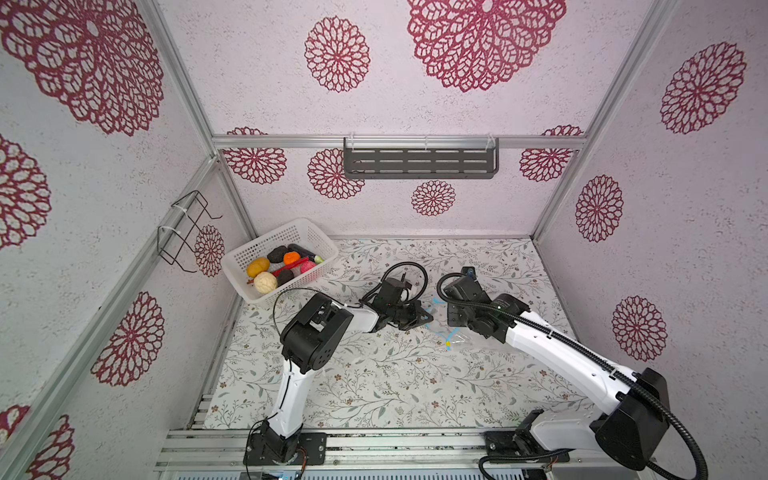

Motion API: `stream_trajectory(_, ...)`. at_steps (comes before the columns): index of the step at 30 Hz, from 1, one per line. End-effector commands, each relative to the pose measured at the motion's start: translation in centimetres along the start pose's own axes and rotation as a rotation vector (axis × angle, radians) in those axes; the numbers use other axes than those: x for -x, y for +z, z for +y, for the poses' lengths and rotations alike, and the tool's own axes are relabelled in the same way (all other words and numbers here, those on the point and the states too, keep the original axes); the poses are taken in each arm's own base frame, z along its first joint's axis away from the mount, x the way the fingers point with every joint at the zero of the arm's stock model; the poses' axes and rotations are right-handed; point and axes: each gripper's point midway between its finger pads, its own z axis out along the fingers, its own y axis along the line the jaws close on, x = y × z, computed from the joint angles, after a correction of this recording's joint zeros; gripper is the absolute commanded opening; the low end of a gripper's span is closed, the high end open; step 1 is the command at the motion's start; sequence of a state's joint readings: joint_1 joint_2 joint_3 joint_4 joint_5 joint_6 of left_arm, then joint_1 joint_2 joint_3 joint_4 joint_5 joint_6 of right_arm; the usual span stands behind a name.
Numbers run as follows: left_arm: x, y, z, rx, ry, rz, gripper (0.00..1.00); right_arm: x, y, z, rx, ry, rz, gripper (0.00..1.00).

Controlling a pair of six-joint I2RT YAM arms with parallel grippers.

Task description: Place the food in the zip-top bag and seal the zipper

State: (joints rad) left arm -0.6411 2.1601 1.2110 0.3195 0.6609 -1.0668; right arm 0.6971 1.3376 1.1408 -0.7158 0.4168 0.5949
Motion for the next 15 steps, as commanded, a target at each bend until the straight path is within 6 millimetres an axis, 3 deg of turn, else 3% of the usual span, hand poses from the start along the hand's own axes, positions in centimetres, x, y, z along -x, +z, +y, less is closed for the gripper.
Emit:
stream_trajectory(1,1.3,-0.5,0.2,-0.012,0.016,-0.031,0.00,0.0,0.9,1.1,0.070,0.025,0.027,0.00)
stream_trajectory(8,1.6,-0.9,0.3,-0.004,0.033,-0.039,0.00,-0.7,2.3,2.6,0.133,0.043,0.071,0.00)
stream_trajectory(15,1.7,-2.6,-0.7,0.001,0.064,-0.072,0.08,-1.2,3.6,3.0,0.134,0.039,0.100,0.00)
